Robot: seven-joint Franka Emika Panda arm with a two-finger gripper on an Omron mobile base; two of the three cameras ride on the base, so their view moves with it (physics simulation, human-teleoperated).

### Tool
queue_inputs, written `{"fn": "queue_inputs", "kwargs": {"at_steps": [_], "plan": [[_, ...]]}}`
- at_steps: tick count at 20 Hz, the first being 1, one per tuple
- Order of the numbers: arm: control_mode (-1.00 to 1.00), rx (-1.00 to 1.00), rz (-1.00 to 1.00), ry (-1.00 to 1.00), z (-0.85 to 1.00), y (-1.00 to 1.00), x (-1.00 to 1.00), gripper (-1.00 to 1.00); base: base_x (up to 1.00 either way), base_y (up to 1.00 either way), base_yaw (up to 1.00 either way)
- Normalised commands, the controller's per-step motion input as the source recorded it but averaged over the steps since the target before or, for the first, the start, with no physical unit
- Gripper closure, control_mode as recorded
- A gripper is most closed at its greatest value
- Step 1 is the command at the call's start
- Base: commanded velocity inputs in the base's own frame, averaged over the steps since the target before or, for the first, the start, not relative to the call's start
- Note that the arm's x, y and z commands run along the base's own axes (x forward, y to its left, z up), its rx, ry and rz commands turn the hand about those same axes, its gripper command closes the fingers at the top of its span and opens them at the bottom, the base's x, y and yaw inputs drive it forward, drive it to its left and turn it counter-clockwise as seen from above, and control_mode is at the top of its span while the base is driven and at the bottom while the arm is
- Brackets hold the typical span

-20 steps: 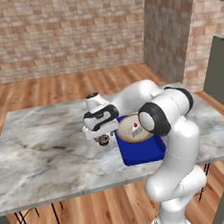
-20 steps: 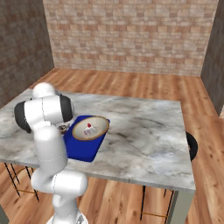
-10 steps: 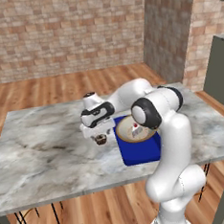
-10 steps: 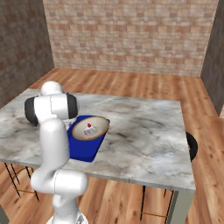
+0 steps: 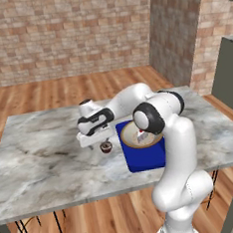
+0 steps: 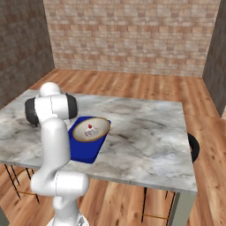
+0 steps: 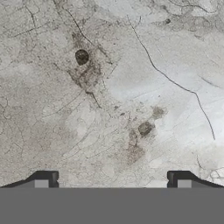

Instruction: Place the bowl with cake and the cupcake onto the tray.

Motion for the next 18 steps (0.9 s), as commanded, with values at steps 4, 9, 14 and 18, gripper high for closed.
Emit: {"fn": "queue_inputs", "kwargs": {"at_steps": [4, 9, 14, 18], "plan": [[-1.0, -0.02, 0.0, 0.0, -0.01, 0.01, -0.09, -1.0, 0.0, 0.0, 0.0], [-1.0, -0.04, 0.0, 0.0, -0.04, 0.0, 0.0, -1.0, 0.0, 0.0, 0.0], [-1.0, -0.08, 0.0, 0.0, -0.05, -0.04, 0.0, -1.0, 0.0, 0.0, 0.0], [-1.0, -0.1, 0.02, 0.0, -0.03, -0.2, 0.0, -1.0, 0.0, 0.0, 0.0]]}}
